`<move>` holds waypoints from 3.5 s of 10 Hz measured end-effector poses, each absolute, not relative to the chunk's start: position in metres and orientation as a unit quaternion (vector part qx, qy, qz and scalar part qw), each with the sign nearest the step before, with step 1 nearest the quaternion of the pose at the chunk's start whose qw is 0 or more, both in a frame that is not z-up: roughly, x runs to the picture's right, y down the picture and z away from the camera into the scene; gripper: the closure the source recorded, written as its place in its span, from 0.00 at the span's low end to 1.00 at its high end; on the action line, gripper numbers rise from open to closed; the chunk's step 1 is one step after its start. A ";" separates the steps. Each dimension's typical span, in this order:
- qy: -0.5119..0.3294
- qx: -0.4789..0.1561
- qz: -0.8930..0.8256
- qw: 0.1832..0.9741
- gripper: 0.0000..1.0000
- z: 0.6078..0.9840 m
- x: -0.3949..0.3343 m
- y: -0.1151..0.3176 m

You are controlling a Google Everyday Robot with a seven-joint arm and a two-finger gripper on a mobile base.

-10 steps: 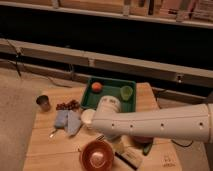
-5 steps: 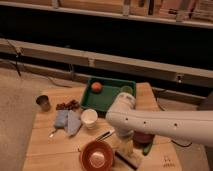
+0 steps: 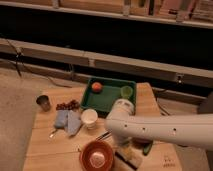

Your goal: Place brush in plastic cup

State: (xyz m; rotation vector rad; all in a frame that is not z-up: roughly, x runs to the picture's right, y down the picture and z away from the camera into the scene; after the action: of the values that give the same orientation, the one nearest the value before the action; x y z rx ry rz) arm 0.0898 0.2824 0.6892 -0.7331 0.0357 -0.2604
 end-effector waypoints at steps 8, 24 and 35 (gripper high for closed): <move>0.040 -0.375 -0.047 0.925 0.20 0.716 0.121 0.298; 0.090 -0.390 -0.038 0.916 0.20 0.721 0.104 0.318; 0.127 -0.409 -0.017 0.903 0.20 0.737 0.112 0.328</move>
State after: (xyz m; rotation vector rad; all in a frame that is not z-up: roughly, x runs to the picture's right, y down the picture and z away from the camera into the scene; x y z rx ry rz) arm 0.1122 0.3283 0.7369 -0.8458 0.2634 -0.0345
